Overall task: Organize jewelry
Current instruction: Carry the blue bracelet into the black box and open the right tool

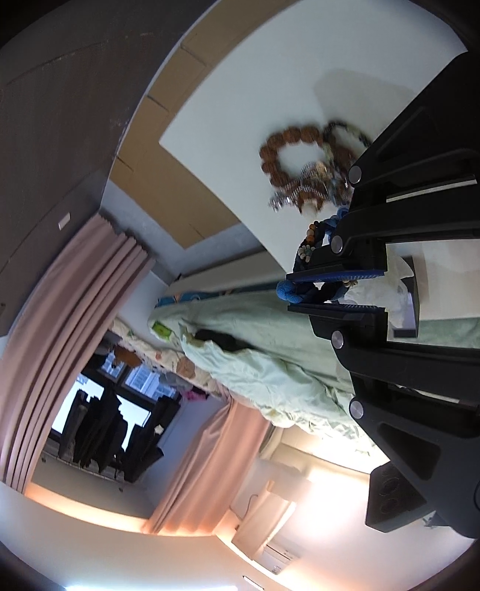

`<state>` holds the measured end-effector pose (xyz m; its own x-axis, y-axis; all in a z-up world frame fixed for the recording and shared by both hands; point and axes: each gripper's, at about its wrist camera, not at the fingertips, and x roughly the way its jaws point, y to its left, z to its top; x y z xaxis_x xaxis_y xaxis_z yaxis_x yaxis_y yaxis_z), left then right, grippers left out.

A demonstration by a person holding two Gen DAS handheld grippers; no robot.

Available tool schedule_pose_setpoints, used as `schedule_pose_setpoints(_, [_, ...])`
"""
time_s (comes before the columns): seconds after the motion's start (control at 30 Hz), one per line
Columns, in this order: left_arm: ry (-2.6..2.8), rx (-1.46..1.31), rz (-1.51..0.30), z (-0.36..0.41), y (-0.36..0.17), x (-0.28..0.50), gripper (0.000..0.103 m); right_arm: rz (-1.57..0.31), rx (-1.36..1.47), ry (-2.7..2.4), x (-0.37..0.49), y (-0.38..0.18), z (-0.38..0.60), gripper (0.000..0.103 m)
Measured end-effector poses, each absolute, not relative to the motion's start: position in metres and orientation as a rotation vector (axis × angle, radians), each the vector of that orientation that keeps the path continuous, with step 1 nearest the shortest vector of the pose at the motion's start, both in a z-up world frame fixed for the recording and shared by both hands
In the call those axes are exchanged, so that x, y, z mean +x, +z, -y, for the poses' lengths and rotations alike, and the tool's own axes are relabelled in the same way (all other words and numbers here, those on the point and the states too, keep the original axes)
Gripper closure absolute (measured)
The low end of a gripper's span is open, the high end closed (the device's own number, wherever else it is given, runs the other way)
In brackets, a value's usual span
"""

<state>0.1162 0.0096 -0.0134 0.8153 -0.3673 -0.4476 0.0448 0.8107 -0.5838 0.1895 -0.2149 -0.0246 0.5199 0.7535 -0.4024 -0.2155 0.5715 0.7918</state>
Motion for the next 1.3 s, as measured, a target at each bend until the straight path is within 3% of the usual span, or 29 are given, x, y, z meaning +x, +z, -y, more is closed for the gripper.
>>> schedule_pose_setpoints(0.47, [-0.038,-0.658,-0.568,-0.078,-0.018,0.093,0.103,-0.852,0.744,0.736,0.176,-0.032,0.159,0.092])
schedule_pose_setpoints(0.53, [0.000,-0.696,-0.609,-0.088,-0.026,0.095,0.087,-0.851,0.734,0.750,0.172,-0.031,0.150,0.091])
schedule_pose_setpoints(0.6, [0.035,-0.741,-0.601,-0.098,-0.029,0.092,0.038,-0.853,0.725,0.766,0.169,-0.031,0.141,0.092])
schedule_pose_setpoints(0.77, [0.081,-0.720,-0.548,-0.106,-0.019,0.079,0.031,-0.879,0.696,0.798,0.166,-0.036,0.119,0.092])
schedule_pose_setpoints(0.83, [0.094,-0.736,-0.544,-0.110,-0.019,0.078,0.022,-0.891,0.676,0.808,0.164,-0.038,0.109,0.092])
schedule_pose_setpoints(1.0, [0.146,-0.769,-0.541,-0.123,-0.020,0.073,0.017,-0.926,0.637,0.835,0.163,-0.045,0.088,0.091])
schedule_pose_setpoints(1.03, [0.152,-0.775,-0.539,-0.126,-0.021,0.073,0.017,-0.941,0.615,0.831,0.163,-0.048,0.081,0.085])
schedule_pose_setpoints(1.07, [0.158,-0.782,-0.538,-0.128,-0.021,0.072,0.017,-0.957,0.598,0.831,0.164,-0.050,0.077,0.068])
schedule_pose_setpoints(1.1, [0.164,-0.789,-0.538,-0.131,-0.021,0.071,0.017,-0.977,0.589,0.829,0.165,-0.053,0.073,0.058])
schedule_pose_setpoints(1.13, [0.167,-0.795,-0.538,-0.133,-0.021,0.070,0.017,-0.984,0.599,0.822,0.166,-0.056,0.071,0.038])
schedule_pose_setpoints(1.3, [0.174,-0.802,-0.548,-0.138,-0.022,0.069,0.015,-0.959,0.623,0.806,0.164,-0.055,0.087,0.035])
